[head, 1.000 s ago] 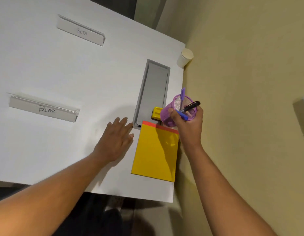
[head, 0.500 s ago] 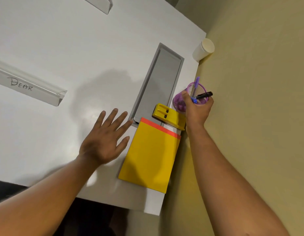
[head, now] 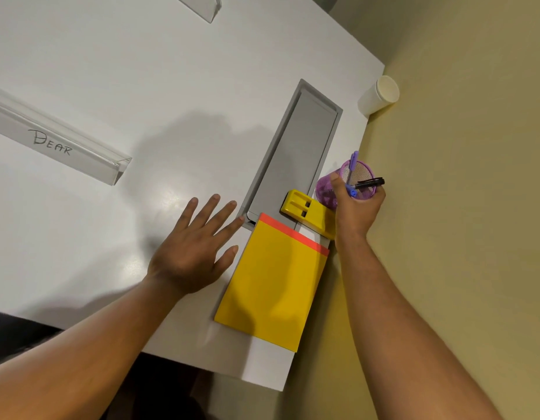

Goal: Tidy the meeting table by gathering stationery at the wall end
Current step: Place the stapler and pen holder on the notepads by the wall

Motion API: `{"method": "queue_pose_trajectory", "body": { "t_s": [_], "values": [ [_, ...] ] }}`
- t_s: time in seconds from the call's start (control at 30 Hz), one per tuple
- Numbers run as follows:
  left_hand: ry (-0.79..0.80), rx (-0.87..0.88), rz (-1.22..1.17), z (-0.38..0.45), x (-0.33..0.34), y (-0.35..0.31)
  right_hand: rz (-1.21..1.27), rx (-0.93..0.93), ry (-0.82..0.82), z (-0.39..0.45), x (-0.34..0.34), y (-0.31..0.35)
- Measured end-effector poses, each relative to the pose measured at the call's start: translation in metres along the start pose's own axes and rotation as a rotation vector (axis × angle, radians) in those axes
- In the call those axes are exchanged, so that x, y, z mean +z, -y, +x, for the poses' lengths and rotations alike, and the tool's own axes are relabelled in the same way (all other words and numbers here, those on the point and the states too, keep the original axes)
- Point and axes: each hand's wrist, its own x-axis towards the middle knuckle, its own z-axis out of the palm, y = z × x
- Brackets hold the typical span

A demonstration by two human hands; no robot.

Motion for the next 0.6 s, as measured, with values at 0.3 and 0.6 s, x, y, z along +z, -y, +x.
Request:
{"method": "queue_pose_trajectory", "body": {
  "t_s": [0.3, 0.6],
  "values": [
    [-0.023, 0.012, -0.017, 0.000, 0.005, 0.001, -0.025, 0.002, 0.002, -0.003, -0.001, -0.006],
    [-0.037, 0.004, -0.095, -0.004, 0.003, 0.000, -0.085, 0.004, 0.066, -0.070, -0.015, 0.010]
  ]
}}
